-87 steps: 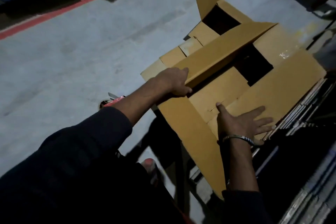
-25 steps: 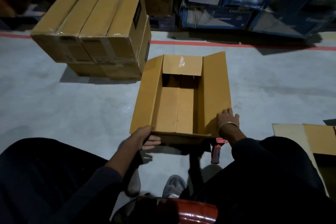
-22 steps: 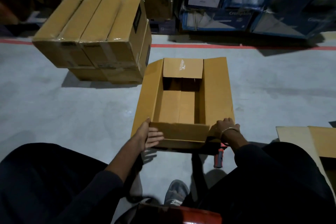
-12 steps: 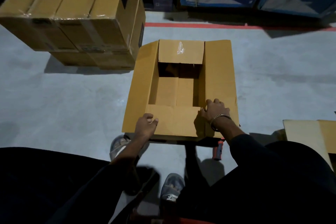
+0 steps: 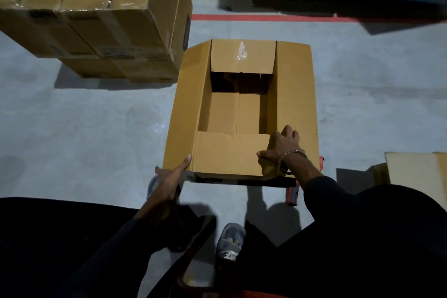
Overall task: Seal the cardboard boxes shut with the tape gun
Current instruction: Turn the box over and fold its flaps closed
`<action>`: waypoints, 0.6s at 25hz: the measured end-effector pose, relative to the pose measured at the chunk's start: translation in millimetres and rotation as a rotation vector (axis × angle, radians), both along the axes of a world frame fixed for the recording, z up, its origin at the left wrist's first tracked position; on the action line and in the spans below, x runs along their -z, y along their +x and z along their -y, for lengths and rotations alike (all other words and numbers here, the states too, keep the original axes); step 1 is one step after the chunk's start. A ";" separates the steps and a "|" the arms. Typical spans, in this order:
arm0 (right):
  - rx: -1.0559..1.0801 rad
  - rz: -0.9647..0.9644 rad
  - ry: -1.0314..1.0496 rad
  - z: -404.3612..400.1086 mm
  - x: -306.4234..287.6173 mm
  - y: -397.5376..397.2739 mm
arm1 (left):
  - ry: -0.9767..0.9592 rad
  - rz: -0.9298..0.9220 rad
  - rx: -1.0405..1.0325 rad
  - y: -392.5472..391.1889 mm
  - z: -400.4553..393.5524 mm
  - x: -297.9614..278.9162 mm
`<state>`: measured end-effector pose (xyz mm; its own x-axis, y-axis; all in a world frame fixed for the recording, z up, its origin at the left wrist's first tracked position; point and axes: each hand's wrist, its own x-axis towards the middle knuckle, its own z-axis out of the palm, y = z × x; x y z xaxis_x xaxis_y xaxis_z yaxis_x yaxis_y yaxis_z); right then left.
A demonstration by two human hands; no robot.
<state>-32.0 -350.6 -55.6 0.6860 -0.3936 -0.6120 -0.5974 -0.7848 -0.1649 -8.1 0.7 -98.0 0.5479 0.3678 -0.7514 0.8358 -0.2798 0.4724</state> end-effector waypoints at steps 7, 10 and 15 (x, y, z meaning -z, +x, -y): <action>-0.151 0.022 -0.098 -15.0 -11.9 -2.3 | -0.232 0.404 -0.444 -15.1 25.6 -40.4; -0.220 -0.032 -0.140 -26.7 -16.5 -1.7 | 0.030 0.520 -0.285 -28.4 30.1 -68.9; 0.005 0.009 0.032 -15.5 -38.1 -4.2 | 0.057 0.719 0.231 -57.6 46.9 -91.8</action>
